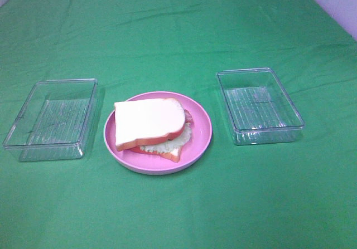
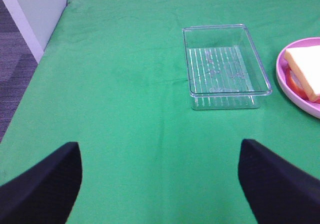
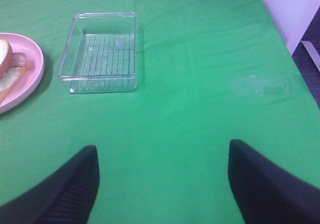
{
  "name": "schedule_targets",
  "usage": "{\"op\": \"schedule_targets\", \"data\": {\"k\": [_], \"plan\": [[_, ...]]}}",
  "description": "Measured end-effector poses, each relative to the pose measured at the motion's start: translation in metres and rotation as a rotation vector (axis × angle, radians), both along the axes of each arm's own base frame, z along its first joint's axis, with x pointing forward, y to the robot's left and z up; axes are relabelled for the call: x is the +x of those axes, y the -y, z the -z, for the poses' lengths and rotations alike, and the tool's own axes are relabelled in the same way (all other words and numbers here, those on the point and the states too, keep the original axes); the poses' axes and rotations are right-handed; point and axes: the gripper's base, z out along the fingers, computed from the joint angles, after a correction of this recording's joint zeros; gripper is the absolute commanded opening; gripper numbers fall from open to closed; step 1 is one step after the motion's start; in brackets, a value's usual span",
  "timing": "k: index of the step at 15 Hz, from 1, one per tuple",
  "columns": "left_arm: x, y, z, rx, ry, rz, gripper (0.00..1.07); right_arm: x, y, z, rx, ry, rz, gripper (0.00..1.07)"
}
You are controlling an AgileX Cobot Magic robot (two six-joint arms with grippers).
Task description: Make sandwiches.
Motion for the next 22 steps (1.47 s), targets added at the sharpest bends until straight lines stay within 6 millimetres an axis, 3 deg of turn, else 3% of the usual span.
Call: {"op": "schedule_targets", "data": {"k": [22], "plan": [[0.0,-0.0001,0.0,0.0,0.0,0.017,0.81,0.0,0.0,0.0,0.0,0.0,0.0,0.69]]}}
